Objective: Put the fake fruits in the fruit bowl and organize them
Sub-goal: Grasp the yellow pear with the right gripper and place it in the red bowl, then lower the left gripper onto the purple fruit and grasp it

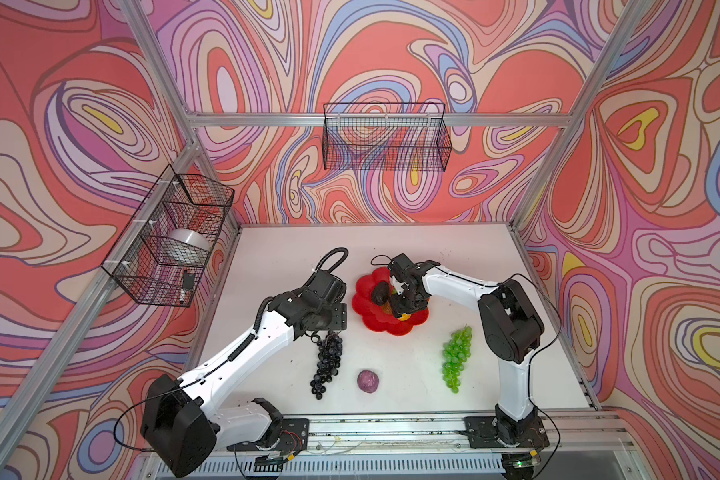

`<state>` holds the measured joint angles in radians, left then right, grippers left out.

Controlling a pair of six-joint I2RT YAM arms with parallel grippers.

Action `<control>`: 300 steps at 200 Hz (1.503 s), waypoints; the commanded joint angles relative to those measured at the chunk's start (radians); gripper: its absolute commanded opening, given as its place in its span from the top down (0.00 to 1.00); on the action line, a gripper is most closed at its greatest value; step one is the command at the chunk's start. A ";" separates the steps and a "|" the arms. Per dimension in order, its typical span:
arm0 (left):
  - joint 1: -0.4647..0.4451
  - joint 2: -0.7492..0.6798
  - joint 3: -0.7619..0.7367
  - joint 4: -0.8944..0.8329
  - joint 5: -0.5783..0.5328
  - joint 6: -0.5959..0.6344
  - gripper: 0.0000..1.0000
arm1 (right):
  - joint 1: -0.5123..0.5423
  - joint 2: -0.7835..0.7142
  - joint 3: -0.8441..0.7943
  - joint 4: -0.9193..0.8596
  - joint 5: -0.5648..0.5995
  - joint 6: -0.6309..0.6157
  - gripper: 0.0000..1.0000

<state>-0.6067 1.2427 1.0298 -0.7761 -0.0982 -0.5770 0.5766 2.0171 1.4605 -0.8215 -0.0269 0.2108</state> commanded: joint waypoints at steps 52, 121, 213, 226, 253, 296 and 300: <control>0.004 0.018 0.015 -0.072 0.097 0.035 0.25 | -0.003 -0.067 0.079 -0.024 0.045 -0.040 0.24; -0.026 0.145 0.071 -0.110 0.377 0.064 0.30 | -0.002 -0.155 0.082 -0.016 0.008 -0.043 0.22; -0.315 0.166 0.015 -0.088 0.402 -0.042 0.26 | -0.003 -0.417 -0.168 0.314 0.013 0.056 0.24; -0.352 0.183 0.015 -0.117 0.349 -0.063 0.25 | -0.003 -0.437 -0.189 0.331 0.021 0.048 0.24; -0.389 0.225 -0.003 -0.121 0.319 -0.101 0.24 | -0.003 -0.439 -0.199 0.350 0.017 0.045 0.24; -0.400 0.292 -0.019 -0.097 0.332 -0.071 0.24 | -0.003 -0.463 -0.262 0.421 0.012 0.098 0.24; -0.400 0.300 -0.018 -0.094 0.334 -0.067 0.24 | -0.003 -0.463 -0.268 0.423 0.013 0.102 0.24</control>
<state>-1.0008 1.5055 1.0237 -0.8497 0.2562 -0.6476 0.5766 1.5867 1.2400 -0.4545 -0.0223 0.2745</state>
